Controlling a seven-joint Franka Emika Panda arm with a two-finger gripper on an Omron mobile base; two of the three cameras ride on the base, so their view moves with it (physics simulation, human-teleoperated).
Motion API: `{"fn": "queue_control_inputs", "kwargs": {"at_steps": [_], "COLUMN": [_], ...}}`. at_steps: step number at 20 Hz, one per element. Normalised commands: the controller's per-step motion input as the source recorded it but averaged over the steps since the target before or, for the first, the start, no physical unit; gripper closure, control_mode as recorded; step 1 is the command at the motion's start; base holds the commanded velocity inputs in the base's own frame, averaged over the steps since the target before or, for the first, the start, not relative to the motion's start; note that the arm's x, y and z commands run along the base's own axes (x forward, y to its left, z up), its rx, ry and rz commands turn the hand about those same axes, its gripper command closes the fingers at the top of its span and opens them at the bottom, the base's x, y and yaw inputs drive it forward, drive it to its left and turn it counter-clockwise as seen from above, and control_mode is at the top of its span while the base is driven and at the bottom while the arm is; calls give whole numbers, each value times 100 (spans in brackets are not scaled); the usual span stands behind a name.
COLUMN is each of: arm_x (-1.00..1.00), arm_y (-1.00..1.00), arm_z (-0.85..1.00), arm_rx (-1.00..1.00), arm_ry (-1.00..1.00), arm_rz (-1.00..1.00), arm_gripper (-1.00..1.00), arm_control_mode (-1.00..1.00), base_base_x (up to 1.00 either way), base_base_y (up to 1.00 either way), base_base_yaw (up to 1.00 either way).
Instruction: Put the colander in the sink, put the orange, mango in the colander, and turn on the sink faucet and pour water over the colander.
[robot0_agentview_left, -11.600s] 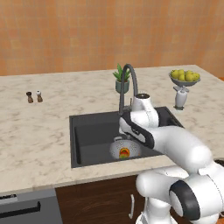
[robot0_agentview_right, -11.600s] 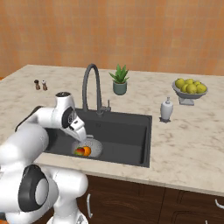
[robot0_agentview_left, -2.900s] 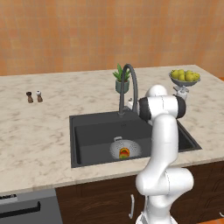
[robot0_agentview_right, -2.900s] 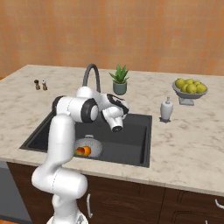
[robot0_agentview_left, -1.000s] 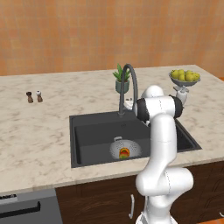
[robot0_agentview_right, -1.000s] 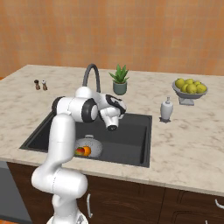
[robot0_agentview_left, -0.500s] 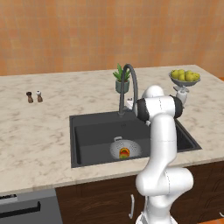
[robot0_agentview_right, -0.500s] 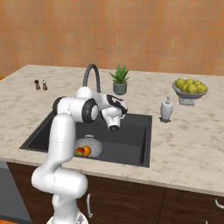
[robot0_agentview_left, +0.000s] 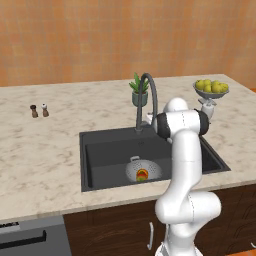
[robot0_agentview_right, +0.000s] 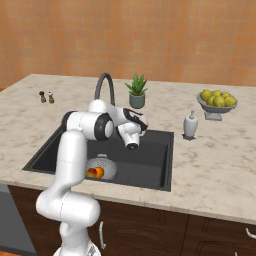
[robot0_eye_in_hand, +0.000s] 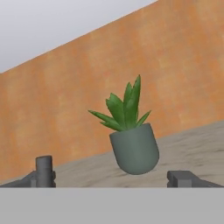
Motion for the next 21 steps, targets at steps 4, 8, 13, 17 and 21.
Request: {"fn": "queue_control_inputs", "kwargs": {"at_steps": [4, 8, 13, 17, 21], "arm_x": [0, 0, 0, 0, 0], "arm_y": [-100, -100, -100, -99, -93], "arm_z": [0, 0, 0, 0, 0], "arm_rx": [0, 0, 0, 0, 0], "arm_ry": [0, 0, 0, 0, 0], "arm_rz": [0, 0, 0, 0, 0], "arm_gripper": [-100, -100, -100, -100, -100], "arm_control_mode": [-100, -100, -100, -100, -100], "base_base_x": [0, 0, 0, 0, 0], "base_base_y": [0, 0, 0, 0, 0], "base_base_yaw": [0, 0, 0, 0, 0]}}
